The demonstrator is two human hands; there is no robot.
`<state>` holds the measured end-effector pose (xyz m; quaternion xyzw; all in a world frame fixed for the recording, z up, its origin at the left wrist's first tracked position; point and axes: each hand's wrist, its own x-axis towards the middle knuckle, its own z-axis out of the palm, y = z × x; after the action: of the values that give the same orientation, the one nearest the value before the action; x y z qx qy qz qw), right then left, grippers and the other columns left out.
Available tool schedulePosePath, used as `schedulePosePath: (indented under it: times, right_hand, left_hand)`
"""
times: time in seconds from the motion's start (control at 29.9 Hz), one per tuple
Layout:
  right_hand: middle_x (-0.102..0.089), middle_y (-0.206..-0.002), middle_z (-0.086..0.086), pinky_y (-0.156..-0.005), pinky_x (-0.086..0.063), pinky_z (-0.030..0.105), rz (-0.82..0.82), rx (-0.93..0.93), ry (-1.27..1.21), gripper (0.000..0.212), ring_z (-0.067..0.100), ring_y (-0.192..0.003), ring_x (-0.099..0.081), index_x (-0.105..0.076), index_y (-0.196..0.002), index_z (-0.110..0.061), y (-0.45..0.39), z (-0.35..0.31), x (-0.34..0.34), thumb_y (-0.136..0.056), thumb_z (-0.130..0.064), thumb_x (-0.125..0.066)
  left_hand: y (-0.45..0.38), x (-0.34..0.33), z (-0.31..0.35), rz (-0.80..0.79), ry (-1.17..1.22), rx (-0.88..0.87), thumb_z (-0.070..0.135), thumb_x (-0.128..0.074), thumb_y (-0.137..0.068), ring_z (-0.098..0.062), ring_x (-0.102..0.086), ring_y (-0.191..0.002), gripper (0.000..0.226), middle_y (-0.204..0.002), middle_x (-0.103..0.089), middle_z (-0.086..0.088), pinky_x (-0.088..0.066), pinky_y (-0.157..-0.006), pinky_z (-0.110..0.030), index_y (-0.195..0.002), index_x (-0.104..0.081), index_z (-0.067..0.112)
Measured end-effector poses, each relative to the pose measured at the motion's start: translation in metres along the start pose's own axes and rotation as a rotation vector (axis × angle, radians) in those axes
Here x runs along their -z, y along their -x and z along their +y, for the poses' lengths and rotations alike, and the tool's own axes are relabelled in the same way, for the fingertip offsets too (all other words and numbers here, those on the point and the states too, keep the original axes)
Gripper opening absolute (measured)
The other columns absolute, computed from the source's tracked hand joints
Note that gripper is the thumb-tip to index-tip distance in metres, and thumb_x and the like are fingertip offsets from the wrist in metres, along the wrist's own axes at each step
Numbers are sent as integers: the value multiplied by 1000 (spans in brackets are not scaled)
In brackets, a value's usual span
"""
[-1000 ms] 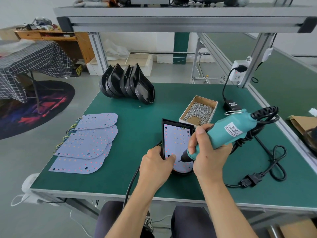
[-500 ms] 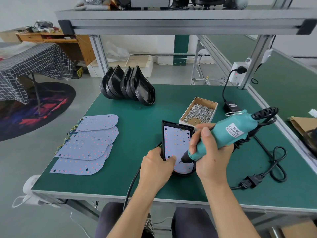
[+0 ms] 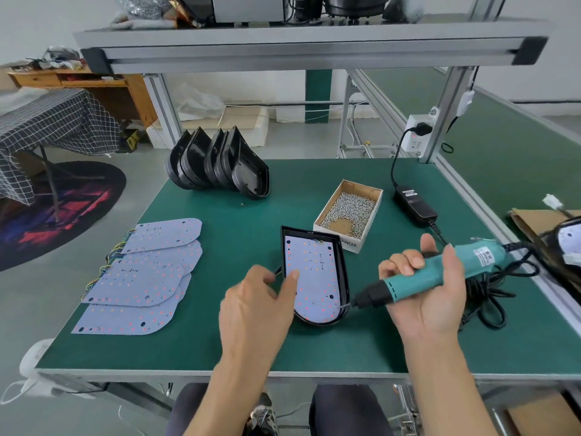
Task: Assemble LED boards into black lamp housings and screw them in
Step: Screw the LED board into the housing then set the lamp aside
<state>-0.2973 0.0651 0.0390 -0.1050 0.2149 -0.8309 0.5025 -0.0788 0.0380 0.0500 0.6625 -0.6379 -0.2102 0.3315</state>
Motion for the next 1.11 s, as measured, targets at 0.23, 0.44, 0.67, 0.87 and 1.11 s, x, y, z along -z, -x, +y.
schedulePosePath:
  times: [0.23, 0.44, 0.67, 0.87, 1.11]
  right_hand:
    - [-69, -97, 11, -85, -62, 36, 128, -9, -74, 27, 20, -88, -72, -81, -93, -12, -1, 4, 8, -92, -37, -70]
    - [-64, -95, 9, -68, -59, 21, 143, -78, -151, 28, 15, -76, -61, -77, -92, -11, -2, 4, 16, -88, -38, -71]
    - [-62, -88, 6, -56, -53, 17, 143, -105, -173, 26, 10, -62, -55, -76, -89, -13, -4, 6, 18, -90, -37, -66]
    - [-62, -87, 5, -54, -52, 16, 144, -105, -169, 24, 9, -60, -53, -75, -85, -13, -4, 6, 16, -89, -35, -65]
    - [-60, -85, 1, -54, -49, 16, 155, -75, -170, 20, 9, -59, -50, -72, -84, -15, -3, 6, 15, -88, -33, -65]
  left_hand:
    - [-70, -24, 68, -142, -4, -413, 19, -63, -94, -16, -61, -80, 6, -83, -67, 8, -50, -72, -35, -90, -68, 19]
    - [-136, -88, 121, -401, -453, -578, 13, -62, -89, -27, -67, -97, 22, -105, -74, 0, -46, -77, -33, -102, -76, 25]
    - [-160, -127, 121, -472, -677, -624, 8, -63, -87, -23, -57, -65, 27, -68, -53, 1, -36, -49, -28, -66, -49, 18]
    - [-164, -134, 118, -452, -683, -640, 9, -65, -88, -20, -49, -55, 34, -63, -49, 1, -31, -46, -27, -61, -44, 17]
    - [-158, -126, 115, -387, -499, -625, 12, -63, -89, -26, -58, -90, 2, -92, -67, -5, -50, -71, -38, -87, -63, 12]
